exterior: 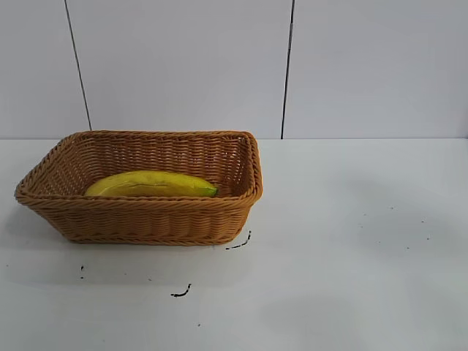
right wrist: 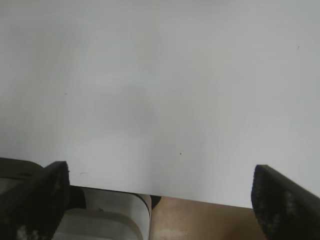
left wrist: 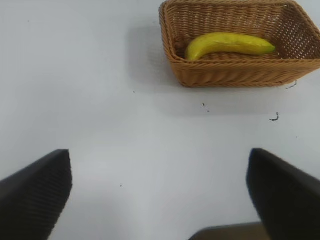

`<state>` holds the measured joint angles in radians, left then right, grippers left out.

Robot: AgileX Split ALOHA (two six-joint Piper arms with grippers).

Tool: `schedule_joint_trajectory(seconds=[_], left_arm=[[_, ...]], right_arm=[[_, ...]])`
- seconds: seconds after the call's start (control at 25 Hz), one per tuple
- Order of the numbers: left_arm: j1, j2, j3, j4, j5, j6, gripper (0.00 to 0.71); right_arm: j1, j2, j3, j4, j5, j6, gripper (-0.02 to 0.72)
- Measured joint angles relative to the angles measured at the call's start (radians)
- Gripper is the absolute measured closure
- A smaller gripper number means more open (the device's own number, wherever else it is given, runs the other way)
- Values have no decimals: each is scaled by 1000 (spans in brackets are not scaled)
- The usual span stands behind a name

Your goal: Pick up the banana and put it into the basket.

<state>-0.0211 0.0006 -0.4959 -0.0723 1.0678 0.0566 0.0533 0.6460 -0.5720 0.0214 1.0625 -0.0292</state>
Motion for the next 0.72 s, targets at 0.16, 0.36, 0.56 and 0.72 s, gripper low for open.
schedule_joint_trajectory(seconds=[0.16,0.36,0.56,0.72], left_arm=[[0,0,0,0,0,0,20],[0,0,0,0,0,0,20],[0,0,0,0,0,0,20],[0,0,0,0,0,0,20]], right_arm=[[0,-184,72,0,-21,0,11],[0,-348,77,0,-32,0,11],[0,-490,77,0,-36,0,11],[0,-604,77,0,-37,0,11]])
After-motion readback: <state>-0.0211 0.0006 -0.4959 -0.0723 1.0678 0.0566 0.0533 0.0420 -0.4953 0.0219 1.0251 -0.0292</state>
